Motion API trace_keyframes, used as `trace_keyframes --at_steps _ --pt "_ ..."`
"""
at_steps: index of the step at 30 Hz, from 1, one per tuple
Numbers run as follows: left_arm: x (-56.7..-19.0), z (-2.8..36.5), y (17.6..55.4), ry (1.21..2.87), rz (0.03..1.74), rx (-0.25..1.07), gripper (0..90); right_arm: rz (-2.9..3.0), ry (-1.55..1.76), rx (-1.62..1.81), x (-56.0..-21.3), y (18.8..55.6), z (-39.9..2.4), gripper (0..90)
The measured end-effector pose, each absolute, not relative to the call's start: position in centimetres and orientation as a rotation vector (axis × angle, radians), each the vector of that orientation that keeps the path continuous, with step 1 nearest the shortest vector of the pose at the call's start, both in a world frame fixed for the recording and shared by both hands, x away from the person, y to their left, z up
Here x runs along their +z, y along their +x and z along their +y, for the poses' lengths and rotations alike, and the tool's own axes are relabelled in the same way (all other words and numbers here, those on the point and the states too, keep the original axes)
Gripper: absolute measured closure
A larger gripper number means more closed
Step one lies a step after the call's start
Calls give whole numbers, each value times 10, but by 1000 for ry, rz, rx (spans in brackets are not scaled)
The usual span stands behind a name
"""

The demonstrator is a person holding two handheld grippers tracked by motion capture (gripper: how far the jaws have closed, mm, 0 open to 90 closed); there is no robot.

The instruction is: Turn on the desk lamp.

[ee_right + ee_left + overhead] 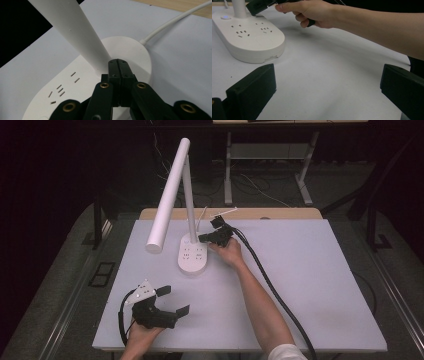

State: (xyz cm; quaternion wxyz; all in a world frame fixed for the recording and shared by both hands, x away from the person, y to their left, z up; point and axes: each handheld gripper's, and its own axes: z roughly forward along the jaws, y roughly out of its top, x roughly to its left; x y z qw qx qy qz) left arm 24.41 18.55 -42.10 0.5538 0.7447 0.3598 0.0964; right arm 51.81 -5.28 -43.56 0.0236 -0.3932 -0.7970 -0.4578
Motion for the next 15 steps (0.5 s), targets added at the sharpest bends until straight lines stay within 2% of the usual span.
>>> trace_keyframes --at_steps 15 --pt "-421 184 243 1766 843 227 0 -2468 -1224 -1445 -439 515 -54 898"
